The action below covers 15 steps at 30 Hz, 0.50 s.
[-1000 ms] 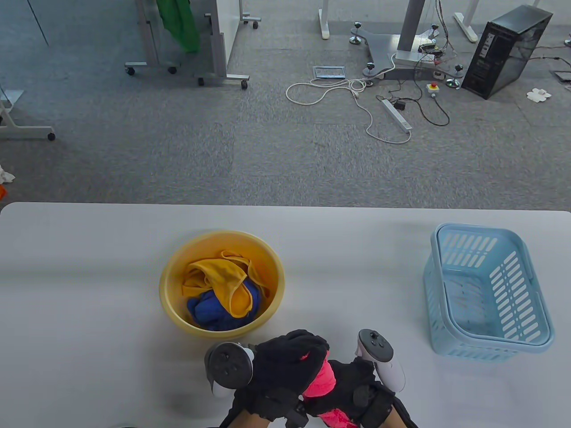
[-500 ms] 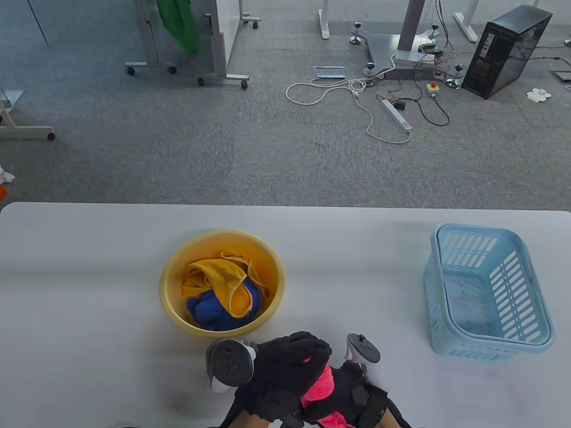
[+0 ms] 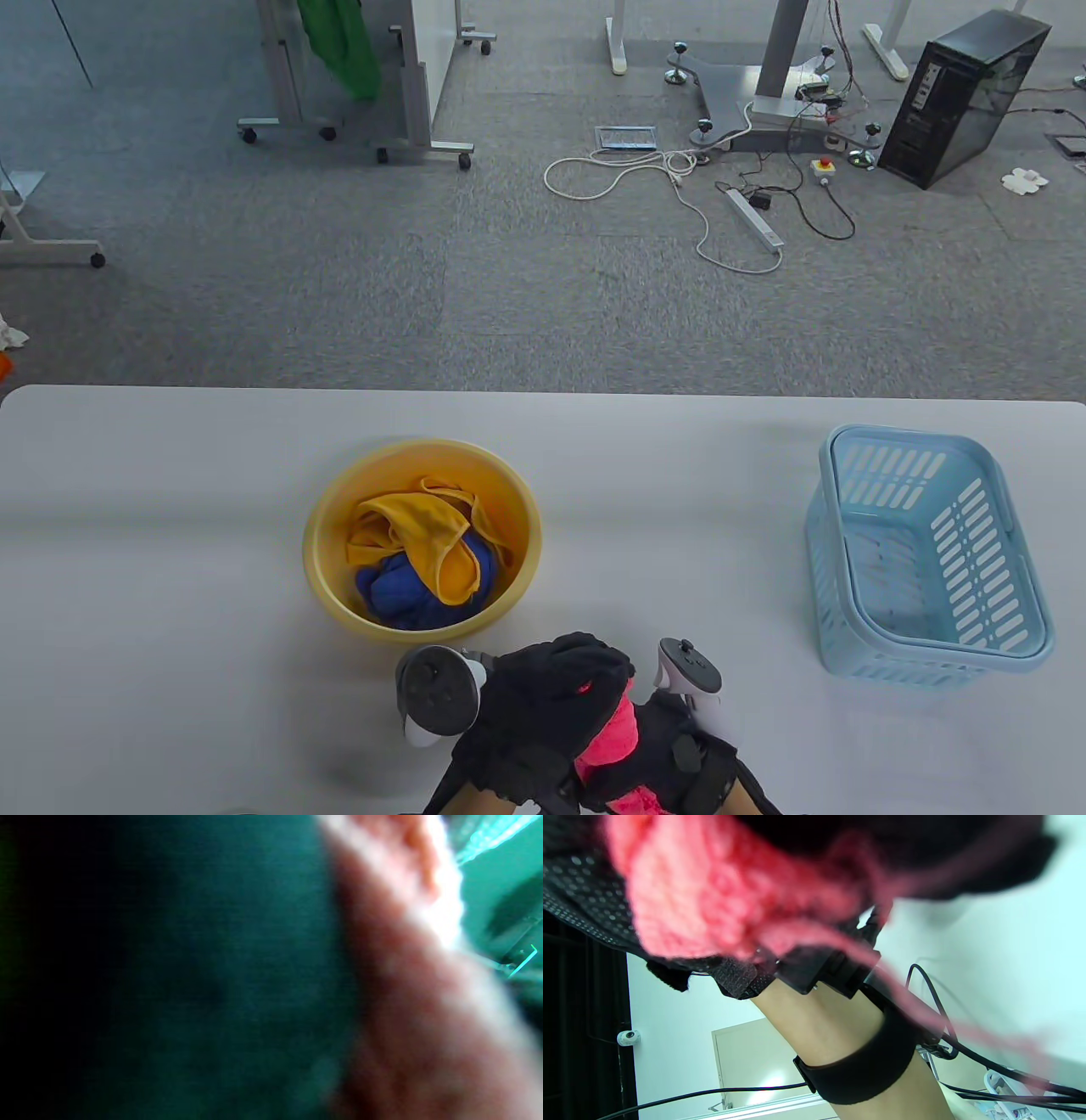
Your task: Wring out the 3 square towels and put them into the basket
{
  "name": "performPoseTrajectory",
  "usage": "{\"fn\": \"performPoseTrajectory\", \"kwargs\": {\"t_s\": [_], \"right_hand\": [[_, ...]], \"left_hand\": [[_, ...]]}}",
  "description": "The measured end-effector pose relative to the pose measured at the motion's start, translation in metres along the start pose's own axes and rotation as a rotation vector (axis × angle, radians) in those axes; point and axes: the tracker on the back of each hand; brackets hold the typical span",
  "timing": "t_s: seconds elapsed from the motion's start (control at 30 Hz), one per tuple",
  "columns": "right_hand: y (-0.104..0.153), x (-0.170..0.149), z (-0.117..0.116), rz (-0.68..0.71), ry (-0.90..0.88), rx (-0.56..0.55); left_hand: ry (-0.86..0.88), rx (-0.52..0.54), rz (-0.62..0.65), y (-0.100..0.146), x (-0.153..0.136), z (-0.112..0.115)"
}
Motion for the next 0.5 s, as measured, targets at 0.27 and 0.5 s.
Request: {"fn": "performPoseTrajectory", "kwargs": {"t_s": [0.27, 0.5], "right_hand": [[0.01, 0.015, 0.007, 0.015, 0.184, -0.139], [0.017, 0.025, 0.007, 0.039, 0.303, -0.298]], "left_hand": [[-0.049, 0.111, -0.015, 0.006, -0.003, -0.003], [-0.081, 0.21, -0.053, 0.011, -0.006, -0.004]]}}
Point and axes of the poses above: the tracker on the back of each hand, its own x axis roughly to the thumb side, its own y axis roughly from the fingertips to the wrist, z = x × y, and after that the axes turned 6 degrees about -y, right-handed
